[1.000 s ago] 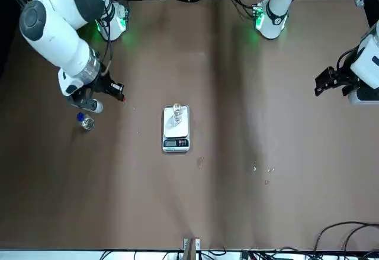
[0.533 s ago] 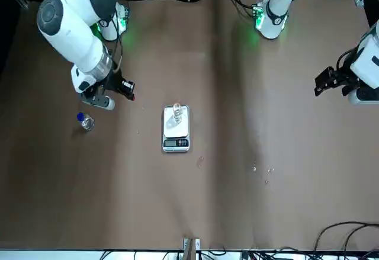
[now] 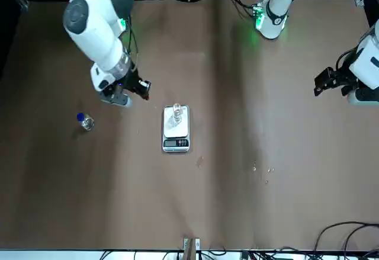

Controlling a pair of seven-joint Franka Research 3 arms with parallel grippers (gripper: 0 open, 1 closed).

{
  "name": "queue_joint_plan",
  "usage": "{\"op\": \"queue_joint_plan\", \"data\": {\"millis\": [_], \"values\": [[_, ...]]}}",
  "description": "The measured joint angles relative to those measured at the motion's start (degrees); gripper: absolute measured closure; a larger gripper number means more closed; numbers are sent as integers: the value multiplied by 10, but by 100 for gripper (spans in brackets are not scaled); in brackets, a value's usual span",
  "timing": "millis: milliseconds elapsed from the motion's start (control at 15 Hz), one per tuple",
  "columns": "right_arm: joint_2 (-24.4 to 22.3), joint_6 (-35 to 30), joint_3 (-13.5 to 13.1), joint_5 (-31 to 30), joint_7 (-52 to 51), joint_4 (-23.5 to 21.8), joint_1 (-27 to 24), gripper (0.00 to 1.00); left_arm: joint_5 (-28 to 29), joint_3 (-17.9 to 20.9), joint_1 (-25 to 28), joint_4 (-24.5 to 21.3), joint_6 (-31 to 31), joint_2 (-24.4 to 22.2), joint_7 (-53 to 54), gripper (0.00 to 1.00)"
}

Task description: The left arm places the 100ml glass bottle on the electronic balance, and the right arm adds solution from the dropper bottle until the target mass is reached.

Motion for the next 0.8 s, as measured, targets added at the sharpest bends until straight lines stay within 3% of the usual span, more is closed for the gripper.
{"op": "queue_joint_plan", "data": {"millis": [800], "values": [[78,67,0,0,48,23,64,89,0,-2,0,-4,0,0,0,0]]}}
